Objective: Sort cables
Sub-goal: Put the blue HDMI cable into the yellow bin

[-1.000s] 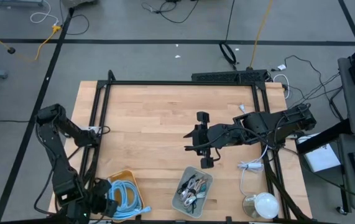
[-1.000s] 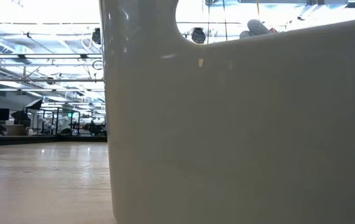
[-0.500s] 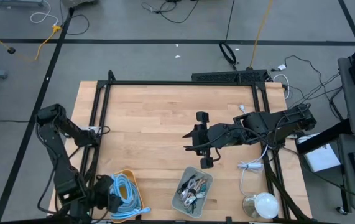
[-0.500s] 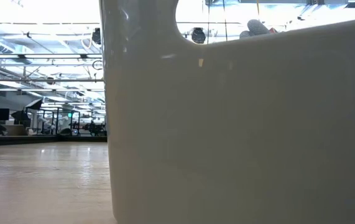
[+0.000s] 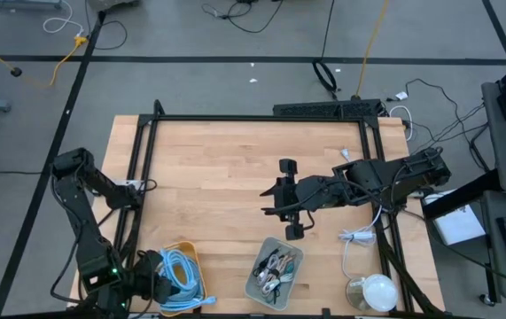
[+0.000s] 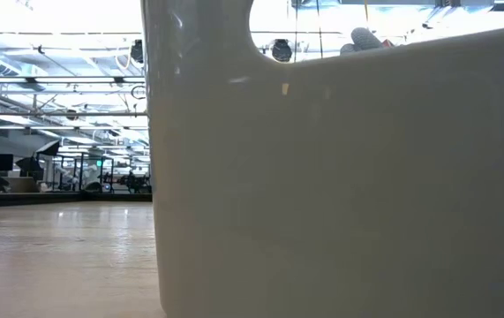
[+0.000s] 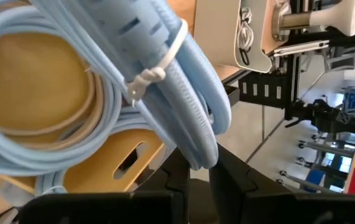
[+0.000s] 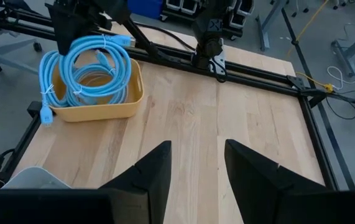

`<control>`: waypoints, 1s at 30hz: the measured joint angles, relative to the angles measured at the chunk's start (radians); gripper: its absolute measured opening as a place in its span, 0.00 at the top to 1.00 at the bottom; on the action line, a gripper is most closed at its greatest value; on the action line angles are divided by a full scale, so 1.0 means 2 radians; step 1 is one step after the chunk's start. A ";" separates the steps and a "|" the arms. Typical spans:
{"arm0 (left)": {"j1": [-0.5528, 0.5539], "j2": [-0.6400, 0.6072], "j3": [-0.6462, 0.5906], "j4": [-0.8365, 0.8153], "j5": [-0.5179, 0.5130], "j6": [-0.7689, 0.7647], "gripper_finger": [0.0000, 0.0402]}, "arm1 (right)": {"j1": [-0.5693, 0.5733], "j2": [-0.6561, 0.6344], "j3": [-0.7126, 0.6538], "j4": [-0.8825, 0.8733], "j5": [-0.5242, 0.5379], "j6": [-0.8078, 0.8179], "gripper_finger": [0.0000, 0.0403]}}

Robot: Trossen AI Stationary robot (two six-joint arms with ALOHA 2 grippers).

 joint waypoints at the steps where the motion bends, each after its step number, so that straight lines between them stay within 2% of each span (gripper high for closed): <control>1: -0.001 0.000 0.000 0.000 0.002 -0.002 0.90 | 0.000 0.000 0.000 0.000 0.000 -0.001 0.65; 8: -0.002 0.000 0.000 0.000 0.044 -0.013 0.83 | 0.000 0.000 0.000 0.000 0.000 -0.004 0.65; 16: -0.002 0.000 0.000 0.000 0.111 -0.017 0.81 | 0.000 0.000 0.000 0.001 0.000 -0.004 0.65; 20: -0.004 0.000 0.000 0.003 0.118 -0.018 0.78 | 0.000 0.000 0.000 0.001 0.000 -0.004 0.65; 30: -0.004 0.000 0.000 -0.015 0.159 -0.041 0.47 | 0.000 0.000 0.000 0.001 0.000 0.001 0.65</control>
